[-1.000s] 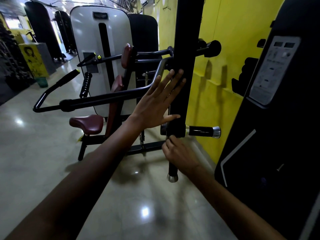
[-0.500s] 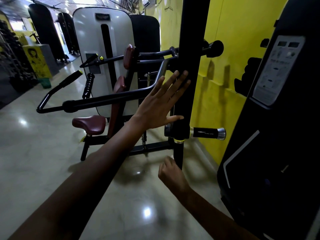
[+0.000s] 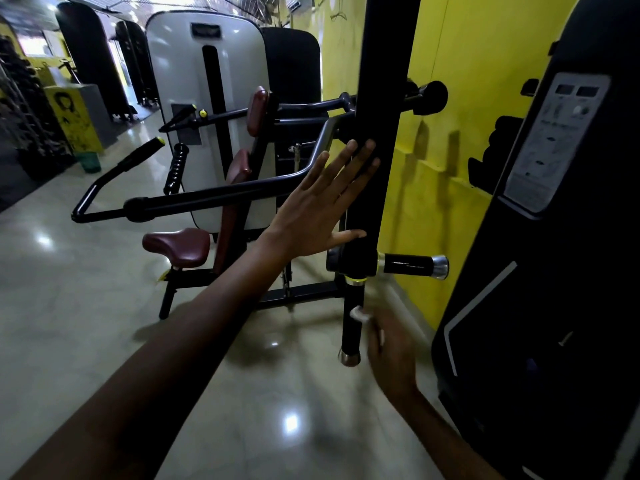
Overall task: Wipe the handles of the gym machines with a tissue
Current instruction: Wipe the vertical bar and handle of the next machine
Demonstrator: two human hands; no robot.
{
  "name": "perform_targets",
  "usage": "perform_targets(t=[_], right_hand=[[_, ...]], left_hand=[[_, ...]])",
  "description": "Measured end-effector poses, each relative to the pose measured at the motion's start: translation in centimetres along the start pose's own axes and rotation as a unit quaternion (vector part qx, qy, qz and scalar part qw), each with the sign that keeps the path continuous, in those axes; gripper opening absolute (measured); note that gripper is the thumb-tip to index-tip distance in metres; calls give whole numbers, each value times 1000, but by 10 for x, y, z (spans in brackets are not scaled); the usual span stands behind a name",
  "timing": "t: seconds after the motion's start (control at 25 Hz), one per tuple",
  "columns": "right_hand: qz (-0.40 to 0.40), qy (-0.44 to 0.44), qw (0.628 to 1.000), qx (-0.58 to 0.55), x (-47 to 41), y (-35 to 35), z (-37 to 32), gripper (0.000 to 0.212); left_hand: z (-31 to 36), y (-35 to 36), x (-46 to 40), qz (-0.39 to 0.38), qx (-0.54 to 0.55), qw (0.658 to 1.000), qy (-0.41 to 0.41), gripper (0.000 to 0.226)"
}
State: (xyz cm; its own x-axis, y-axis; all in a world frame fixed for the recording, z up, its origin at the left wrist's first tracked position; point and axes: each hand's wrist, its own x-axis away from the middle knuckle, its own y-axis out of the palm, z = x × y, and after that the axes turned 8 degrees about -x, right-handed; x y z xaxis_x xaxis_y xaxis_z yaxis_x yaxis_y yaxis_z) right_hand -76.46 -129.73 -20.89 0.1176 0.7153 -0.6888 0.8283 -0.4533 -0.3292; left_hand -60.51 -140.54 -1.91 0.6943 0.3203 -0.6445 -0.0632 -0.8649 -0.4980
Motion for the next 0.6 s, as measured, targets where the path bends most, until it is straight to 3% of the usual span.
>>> perform_targets(t=[0.08, 0.12, 0.2, 0.28, 0.4, 0.6], right_hand=[[128, 180, 971, -90, -26, 0, 8, 17], [154, 260, 945, -126, -41, 3, 14, 12], [126, 385, 878, -255, -74, 10, 24, 16], [42, 430, 833, -346, -94, 14, 26, 21], [-51, 389, 862, -321, -92, 15, 26, 19], [-82, 338, 913, -213, -59, 27, 48, 22]], left_hand=[[1, -1, 0, -3, -1, 1000, -3, 95], [2, -1, 0, -6, -1, 1000, -2, 94], [3, -1, 0, -9, -2, 1000, -3, 94], [1, -3, 0, -11, -3, 1000, -3, 94], [-1, -3, 3, -10, -3, 1000, 0, 95], [-1, -2, 3, -11, 6, 1000, 2, 95]])
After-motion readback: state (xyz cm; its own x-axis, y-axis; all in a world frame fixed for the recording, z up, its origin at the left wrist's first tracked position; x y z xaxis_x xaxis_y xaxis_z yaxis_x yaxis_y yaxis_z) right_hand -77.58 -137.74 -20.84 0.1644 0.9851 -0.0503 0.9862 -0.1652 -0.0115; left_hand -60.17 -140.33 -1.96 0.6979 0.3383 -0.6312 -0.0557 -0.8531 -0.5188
